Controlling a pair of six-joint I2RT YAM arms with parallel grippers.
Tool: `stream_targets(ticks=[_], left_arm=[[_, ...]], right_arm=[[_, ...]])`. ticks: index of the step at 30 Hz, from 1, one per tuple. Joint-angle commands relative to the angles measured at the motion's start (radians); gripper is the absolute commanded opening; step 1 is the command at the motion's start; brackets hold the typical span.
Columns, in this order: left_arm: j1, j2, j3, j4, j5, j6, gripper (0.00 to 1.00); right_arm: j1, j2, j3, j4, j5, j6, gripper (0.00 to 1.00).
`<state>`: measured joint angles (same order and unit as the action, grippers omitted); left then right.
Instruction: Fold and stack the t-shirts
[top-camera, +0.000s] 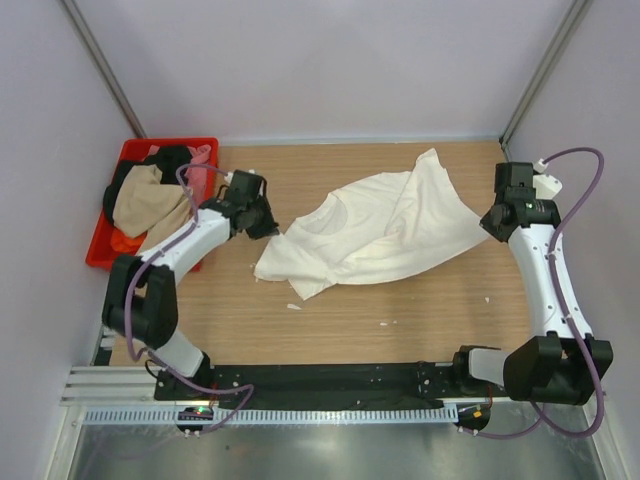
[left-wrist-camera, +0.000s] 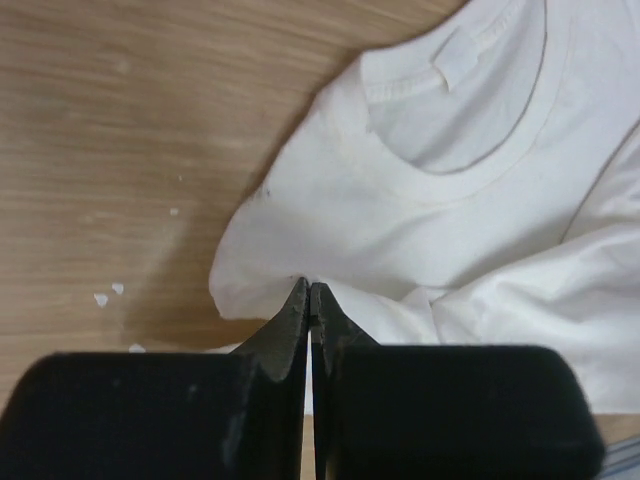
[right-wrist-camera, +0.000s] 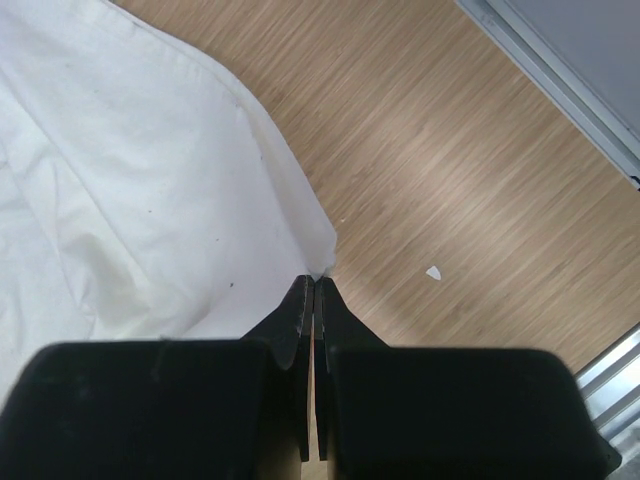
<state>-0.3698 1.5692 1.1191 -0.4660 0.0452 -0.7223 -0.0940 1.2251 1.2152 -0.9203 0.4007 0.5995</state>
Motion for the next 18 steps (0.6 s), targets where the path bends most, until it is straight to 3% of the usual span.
stream_targets(ticks=[1,7,8,10,14,18], left_arm=[[0.028,0.124,0.102,-0.019,-0.062,0.056,0.00],[0.048,0.365,0.333,-0.126,-0.051,0.115,0.03],[0.049,0.373,0.359,-0.152,-0.051,0.125,0.12],[0.049,0.347,0.370,-0.210,-0.088,0.141,0.44],[0.049,0.217,0.266,-0.272,-0.215,0.138,0.51],[0.049,0.057,0.079,-0.258,-0.214,0.091,0.51]], right_arm=[[-0.010,0.002,0.008,0.038,0.099,-0.029,0.01],[-0.016,-0.004,-0.032,0.057,0.089,-0.029,0.01],[-0.015,-0.004,-0.036,0.064,0.070,-0.027,0.01],[-0.015,-0.006,-0.036,0.074,0.027,-0.023,0.01],[-0.015,-0.007,-0.029,0.077,-0.025,-0.021,0.01],[-0.015,-0.019,-0.032,0.095,-0.068,-0.026,0.01]])
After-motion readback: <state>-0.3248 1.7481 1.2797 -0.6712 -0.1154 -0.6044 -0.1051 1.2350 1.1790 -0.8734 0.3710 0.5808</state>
